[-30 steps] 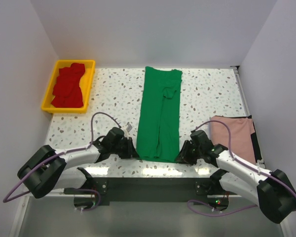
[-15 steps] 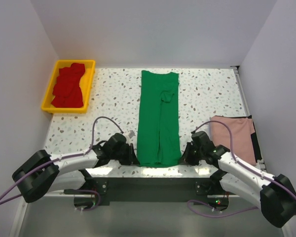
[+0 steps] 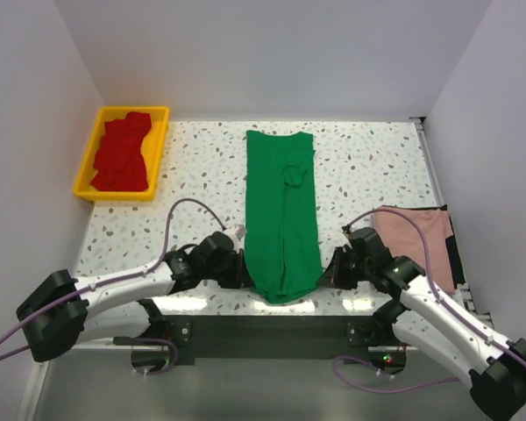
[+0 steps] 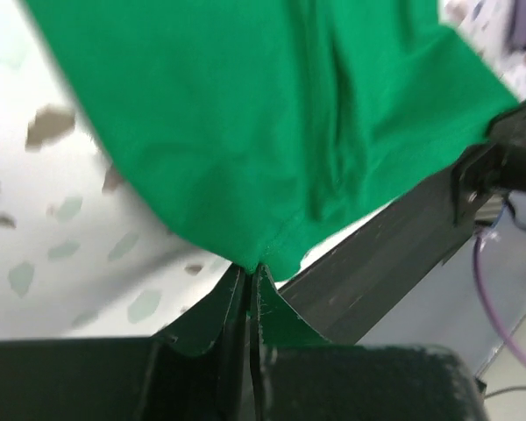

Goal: Fold and stack the t-shirts
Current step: Fold the tshirt

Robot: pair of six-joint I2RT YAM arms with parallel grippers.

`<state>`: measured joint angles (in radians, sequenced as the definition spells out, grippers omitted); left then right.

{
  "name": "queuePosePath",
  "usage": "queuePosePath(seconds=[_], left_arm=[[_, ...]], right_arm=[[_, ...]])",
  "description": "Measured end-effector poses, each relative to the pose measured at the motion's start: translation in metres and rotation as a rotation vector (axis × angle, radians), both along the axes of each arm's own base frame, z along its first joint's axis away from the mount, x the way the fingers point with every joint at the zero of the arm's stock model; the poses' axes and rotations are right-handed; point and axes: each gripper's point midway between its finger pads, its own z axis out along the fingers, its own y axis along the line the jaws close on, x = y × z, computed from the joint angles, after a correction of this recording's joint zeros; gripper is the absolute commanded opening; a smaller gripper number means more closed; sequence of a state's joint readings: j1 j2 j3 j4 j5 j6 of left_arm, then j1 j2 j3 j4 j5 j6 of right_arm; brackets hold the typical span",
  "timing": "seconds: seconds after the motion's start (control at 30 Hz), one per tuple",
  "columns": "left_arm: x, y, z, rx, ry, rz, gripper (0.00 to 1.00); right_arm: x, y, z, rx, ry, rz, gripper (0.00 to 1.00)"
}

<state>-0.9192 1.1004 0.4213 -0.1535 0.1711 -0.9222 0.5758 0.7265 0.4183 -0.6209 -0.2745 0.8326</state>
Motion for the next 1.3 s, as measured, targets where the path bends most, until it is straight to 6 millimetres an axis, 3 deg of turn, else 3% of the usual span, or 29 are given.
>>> queuePosePath(seconds=[0.17,0.4,0.6,0.87,1.1,1.3], left_arm=[[0.047,-0.023,0.033,-0.025,-0.065,0.052,0.0],[0.114,-0.023,0.045,-0.018,-0.084,0.173,0.0],[0.17,-0.03,0.051,-0.015,-0.099,0.238,0.0],[0.227,-0.022,0.024,0.003,-0.052,0.326,0.0],[0.273,-0.009,0.013,-0.014,-0.033,0.389,0.0],[0.302,-0.006,0.026,-0.063,-0.052,0.405,0.0]], right_arm=[[0.035,0.012,0.025,-0.014,-0.062,-0.036,0.0],[0.109,0.034,0.046,-0.084,-0.142,-0.1,0.0],[0.171,0.037,0.04,-0.12,-0.156,-0.174,0.0],[0.248,0.021,0.019,-0.116,-0.125,-0.269,0.0],[0.294,0.021,0.014,-0.09,-0.131,-0.286,0.0],[0.309,0.015,0.011,-0.059,-0.125,-0.299,0.0]])
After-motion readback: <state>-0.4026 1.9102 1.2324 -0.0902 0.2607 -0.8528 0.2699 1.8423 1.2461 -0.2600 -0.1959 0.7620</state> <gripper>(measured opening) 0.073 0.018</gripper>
